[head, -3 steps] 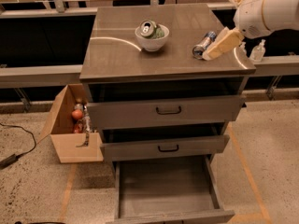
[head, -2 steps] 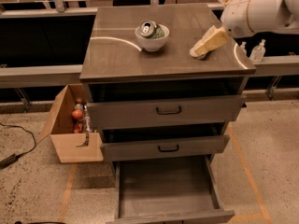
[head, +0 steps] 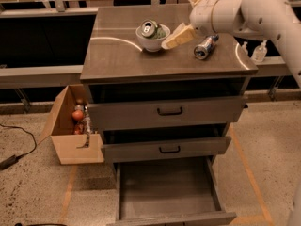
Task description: Pick green can from white bowl and place on counter
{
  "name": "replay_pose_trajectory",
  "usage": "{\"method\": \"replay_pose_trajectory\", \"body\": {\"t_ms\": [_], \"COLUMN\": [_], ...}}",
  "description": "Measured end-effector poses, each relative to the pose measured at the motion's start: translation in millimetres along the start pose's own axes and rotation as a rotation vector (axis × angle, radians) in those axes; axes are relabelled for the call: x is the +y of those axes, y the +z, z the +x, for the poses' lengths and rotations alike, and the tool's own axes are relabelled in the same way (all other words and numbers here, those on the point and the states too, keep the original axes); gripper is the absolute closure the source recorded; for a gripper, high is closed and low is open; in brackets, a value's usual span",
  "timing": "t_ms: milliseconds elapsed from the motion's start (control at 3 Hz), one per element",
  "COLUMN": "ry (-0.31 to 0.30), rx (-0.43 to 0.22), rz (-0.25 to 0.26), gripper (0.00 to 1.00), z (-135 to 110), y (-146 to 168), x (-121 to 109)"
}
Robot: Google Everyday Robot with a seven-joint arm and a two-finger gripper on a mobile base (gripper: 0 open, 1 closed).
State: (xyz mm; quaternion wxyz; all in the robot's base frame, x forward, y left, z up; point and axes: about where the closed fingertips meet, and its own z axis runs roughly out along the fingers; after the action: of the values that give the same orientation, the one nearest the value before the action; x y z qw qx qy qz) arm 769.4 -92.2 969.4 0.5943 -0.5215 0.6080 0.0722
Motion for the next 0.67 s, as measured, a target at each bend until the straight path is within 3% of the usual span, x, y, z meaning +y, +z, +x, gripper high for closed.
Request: {"method": "replay_pose_trajectory", "body": {"t_ms": [333,667], "ry": [-0.007,-0.025], "rx": [-0.076,-0.106], "rz": [-0.018,-0.024], "gripper": [0.0,0.0], "z": [-5,-10], "y": [33,55], "x": [3,2]}}
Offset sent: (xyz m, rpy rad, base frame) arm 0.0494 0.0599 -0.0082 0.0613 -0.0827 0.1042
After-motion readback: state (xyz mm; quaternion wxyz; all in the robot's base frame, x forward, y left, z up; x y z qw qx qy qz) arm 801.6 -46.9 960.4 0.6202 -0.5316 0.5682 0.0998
